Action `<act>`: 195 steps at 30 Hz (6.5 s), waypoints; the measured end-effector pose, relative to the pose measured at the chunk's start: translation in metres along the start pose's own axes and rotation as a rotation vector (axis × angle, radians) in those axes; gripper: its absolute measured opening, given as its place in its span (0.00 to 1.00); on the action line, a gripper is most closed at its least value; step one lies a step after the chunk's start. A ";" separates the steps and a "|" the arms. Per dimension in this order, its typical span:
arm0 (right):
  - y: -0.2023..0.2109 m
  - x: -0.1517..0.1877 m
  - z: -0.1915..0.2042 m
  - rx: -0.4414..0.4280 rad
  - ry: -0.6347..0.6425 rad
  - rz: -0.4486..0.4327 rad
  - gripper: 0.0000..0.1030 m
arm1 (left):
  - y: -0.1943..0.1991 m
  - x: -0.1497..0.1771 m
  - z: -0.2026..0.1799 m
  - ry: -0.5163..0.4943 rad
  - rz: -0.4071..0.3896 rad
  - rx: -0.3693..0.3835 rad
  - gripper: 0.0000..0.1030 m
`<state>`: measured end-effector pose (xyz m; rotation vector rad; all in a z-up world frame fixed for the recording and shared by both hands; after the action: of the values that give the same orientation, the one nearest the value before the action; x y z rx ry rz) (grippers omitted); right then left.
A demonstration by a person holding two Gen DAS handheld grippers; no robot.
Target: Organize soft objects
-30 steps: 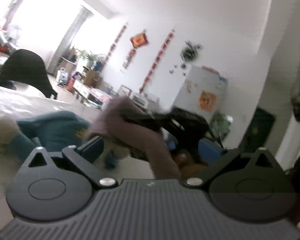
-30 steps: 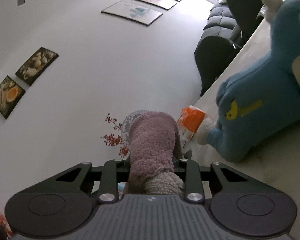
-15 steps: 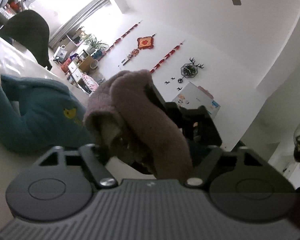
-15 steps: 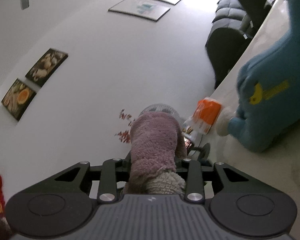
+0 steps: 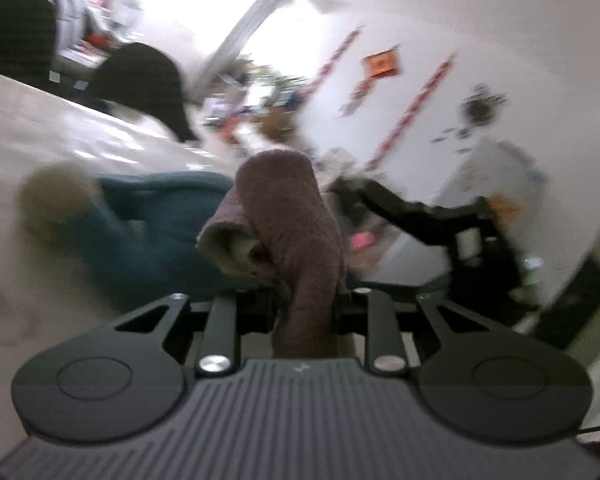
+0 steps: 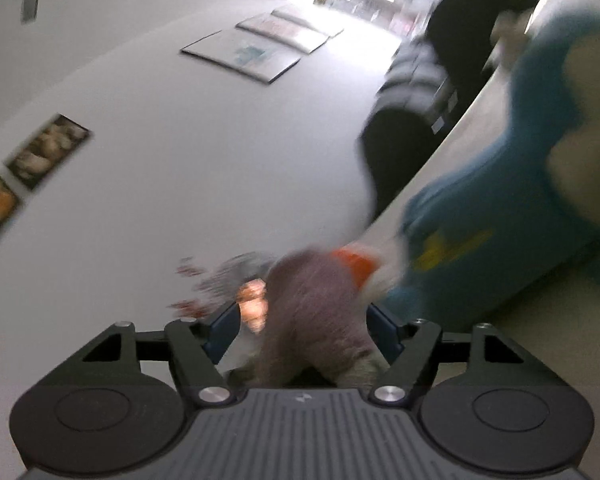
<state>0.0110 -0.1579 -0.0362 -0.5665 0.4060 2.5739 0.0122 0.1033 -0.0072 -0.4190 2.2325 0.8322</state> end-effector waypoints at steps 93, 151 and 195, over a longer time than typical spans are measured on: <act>0.077 -0.008 -0.009 0.389 0.223 -0.262 0.28 | -0.066 -0.012 -0.072 -0.399 0.092 -0.022 0.91; 0.080 -0.005 -0.058 0.918 0.230 -0.327 0.29 | -0.110 -0.007 -0.036 -0.372 0.041 -0.497 0.99; 0.050 -0.003 -0.006 0.569 0.257 -0.230 0.26 | -0.110 0.000 -0.030 -0.374 0.043 -0.499 0.99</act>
<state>-0.0092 -0.2035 -0.0309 -0.6797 1.0491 2.0367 0.0530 0.0014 -0.0389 -0.4047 1.6845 1.3744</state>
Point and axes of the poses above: each gripper's, at about its wrist camera, not at the fingertips, and y roughly against the way its jaws point, z to its left, x to its underside, the point moved 4 cm from there along -y, roughly the way its jaws point, and after that the axes turned 10 degrees about z, right-handed, at the moved point
